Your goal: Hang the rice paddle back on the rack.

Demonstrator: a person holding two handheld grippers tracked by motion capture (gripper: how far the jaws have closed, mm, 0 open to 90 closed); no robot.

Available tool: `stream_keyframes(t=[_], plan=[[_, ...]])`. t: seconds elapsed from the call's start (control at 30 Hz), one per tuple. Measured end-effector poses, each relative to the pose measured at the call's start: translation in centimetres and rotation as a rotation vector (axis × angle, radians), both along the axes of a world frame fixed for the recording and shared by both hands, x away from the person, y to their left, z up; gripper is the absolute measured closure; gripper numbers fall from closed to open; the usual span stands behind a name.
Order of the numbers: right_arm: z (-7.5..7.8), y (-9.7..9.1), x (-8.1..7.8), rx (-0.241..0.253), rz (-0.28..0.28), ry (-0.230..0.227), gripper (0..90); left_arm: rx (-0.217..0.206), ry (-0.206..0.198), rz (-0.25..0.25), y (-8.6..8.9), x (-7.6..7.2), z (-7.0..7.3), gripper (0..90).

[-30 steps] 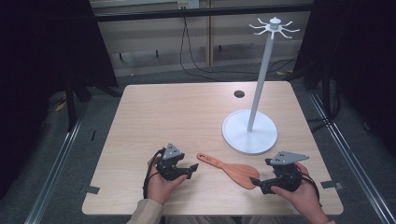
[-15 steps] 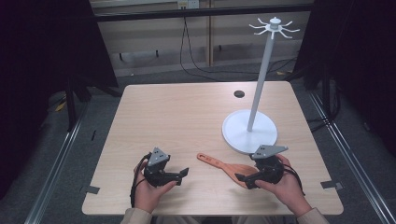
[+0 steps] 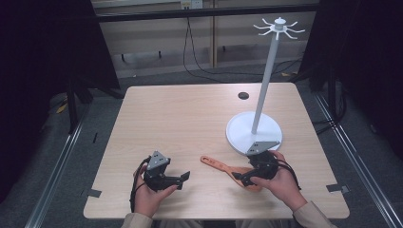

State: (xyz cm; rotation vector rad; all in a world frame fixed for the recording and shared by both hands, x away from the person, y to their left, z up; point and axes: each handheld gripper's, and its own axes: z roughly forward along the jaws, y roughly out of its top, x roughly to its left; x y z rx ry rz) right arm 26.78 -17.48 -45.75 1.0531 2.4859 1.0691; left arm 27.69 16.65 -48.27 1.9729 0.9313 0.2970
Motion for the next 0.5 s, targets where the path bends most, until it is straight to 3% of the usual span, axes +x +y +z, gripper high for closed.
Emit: stream_keyframes(t=[0.17, 0.23, 0.37, 0.43, 0.5], plan=[[-0.2, 0.9, 0.4, -0.008, 0.0, 0.042, 15.4, -0.01, 0.0, -0.007, -0.2, 0.1, 0.0, 7.5], [-0.2, 1.1, 0.5, -0.016, 0.006, 0.039, 17.0, -0.009, -0.001, -0.008, -0.2, 0.2, 0.0, 7.5], [-0.6, 2.0, 0.8, -0.036, 0.027, 0.07, 32.6, 0.0, 0.0, -0.011, -0.2, 0.3, -0.1, 7.6], [-0.8, 2.2, 0.9, -0.049, 0.031, 0.072, 34.3, -0.001, -0.002, -0.01, -0.2, 0.3, -0.1, 7.7], [-1.4, 2.5, 1.3, -0.074, 0.043, 0.071, 42.2, -0.007, 0.0, -0.007, -0.2, 0.3, -0.1, 7.8]])
